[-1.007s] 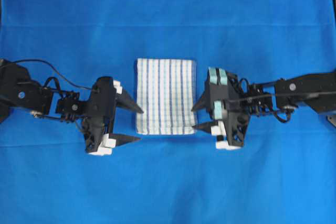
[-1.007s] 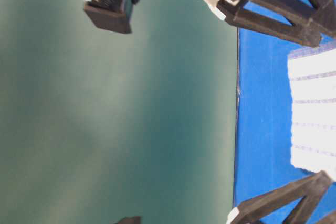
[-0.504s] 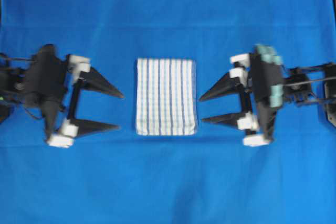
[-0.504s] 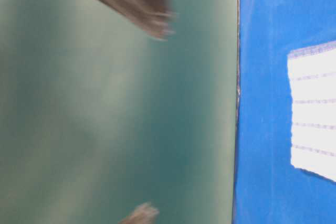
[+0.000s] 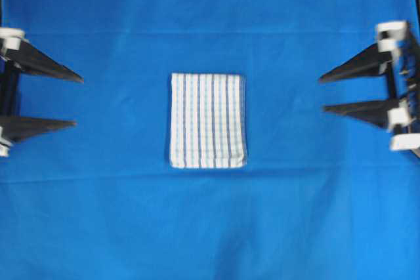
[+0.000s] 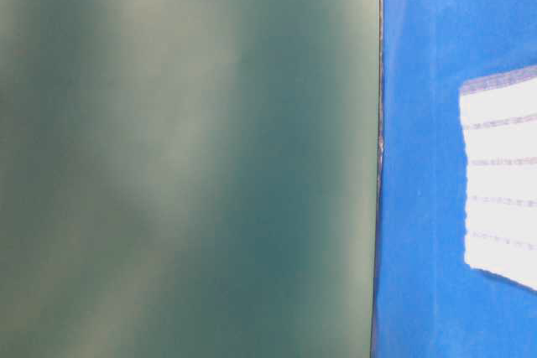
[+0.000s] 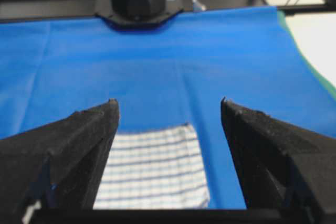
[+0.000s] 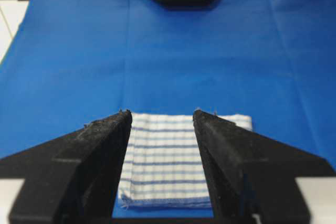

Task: Fold a vertical towel.

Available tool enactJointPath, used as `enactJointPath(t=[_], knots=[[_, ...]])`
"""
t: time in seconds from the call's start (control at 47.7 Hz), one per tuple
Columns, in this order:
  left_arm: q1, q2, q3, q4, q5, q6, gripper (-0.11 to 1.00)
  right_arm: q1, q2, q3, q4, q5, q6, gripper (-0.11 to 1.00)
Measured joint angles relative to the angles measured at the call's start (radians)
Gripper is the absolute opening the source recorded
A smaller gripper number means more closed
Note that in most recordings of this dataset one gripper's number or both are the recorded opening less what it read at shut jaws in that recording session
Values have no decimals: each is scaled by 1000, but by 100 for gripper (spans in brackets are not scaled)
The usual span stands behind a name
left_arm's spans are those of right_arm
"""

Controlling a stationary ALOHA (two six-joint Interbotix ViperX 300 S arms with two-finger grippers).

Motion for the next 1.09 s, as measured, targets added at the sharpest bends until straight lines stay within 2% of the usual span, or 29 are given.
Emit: enactJointPath(t=[0.273, 0.483, 0.608, 0.818, 1.091], knots=[[5, -212, 104, 0, 60, 2, 74, -11, -192, 135, -6, 15, 0, 56], [8, -295, 176, 0, 104, -11, 74, -31, -299, 247, -5, -18, 6, 56], [15, -301, 215, 0, 106, -23, 73, -57, -307, 299, 0, -29, 9, 56], [48, -302, 270, 0, 71, -57, 73, -92, -284, 397, 51, -118, 18, 56], [52, -302, 273, 0, 58, -57, 73, -92, -244, 420, 69, -166, 18, 56]])
